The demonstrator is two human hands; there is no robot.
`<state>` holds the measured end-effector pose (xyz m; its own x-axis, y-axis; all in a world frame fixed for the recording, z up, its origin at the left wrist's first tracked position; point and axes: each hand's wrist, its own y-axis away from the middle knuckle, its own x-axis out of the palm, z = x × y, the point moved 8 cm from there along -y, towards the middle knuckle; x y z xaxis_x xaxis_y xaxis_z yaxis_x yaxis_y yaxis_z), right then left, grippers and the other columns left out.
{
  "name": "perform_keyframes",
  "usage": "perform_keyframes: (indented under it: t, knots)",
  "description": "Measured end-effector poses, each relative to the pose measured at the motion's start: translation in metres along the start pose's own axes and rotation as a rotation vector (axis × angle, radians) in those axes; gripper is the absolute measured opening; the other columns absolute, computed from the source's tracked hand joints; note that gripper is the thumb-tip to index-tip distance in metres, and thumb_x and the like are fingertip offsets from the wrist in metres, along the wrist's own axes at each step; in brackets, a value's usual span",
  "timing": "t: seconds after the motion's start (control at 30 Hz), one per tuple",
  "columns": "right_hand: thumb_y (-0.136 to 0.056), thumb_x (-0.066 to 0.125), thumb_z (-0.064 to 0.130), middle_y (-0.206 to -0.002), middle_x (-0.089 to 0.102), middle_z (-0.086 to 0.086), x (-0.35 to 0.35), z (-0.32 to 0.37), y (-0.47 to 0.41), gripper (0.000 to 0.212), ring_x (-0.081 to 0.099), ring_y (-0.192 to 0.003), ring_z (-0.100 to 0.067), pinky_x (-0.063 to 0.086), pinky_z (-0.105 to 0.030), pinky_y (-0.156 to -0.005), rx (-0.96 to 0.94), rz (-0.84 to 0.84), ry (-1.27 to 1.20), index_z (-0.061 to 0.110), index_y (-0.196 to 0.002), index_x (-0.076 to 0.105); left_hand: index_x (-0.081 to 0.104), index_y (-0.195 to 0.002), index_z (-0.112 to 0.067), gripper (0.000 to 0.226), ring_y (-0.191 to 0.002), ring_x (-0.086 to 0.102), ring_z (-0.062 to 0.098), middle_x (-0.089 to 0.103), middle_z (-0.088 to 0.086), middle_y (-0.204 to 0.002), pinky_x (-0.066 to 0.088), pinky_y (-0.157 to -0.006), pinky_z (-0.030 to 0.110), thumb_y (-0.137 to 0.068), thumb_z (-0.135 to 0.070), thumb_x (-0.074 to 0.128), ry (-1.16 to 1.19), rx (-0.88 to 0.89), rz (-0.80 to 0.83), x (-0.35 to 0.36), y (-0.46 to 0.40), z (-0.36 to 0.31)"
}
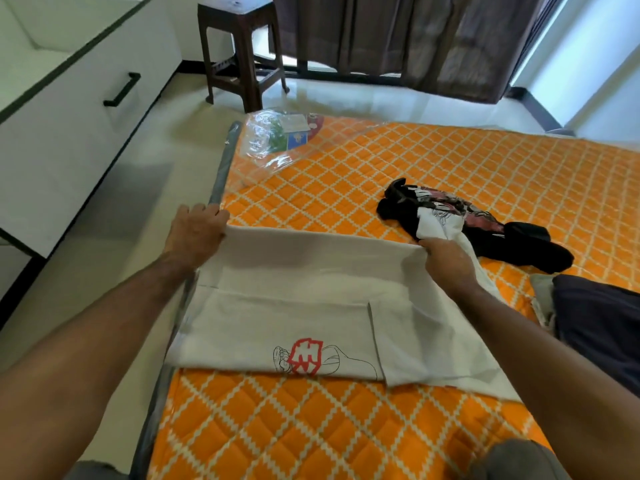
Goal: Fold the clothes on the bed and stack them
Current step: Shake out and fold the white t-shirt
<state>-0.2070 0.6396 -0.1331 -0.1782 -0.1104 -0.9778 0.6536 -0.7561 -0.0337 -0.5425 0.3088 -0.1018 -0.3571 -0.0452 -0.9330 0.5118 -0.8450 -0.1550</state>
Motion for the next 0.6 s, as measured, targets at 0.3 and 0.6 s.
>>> perform_keyframes:
  t: [0.3,0.6]
  knots:
    - [-0.095,0.059,0.010,-0.143,0.053,-0.016,0.033,-0.023,0.108,0.037,0.060,-0.121,-0.034,0.052,-0.041,-0.090,0.135,-0.027,-0.230,0.021,-0.129,0.069,0.063,-0.087,-0.016,0.043,-0.054,0.060,0.030,0.059,0.007,-0.071,0.036,-0.058,0.036,-0.050,-0.004,0.081,-0.093,0.217,0.114,0.027,0.100,-0.027]
    - [-0.103,0.046,0.021,-0.160,0.026,-0.021,0.079,-0.033,0.134,0.040,0.044,-0.136,-0.042,0.044,-0.048,-0.108,0.187,0.186,-0.158,0.026,-0.142,0.058,0.055,-0.118,-0.026,0.029,-0.099,0.064,0.023,0.063,-0.003,-0.112,0.042,-0.083,0.037,-0.090,-0.024,0.054,-0.170,0.152,0.382,0.040,0.130,-0.029]
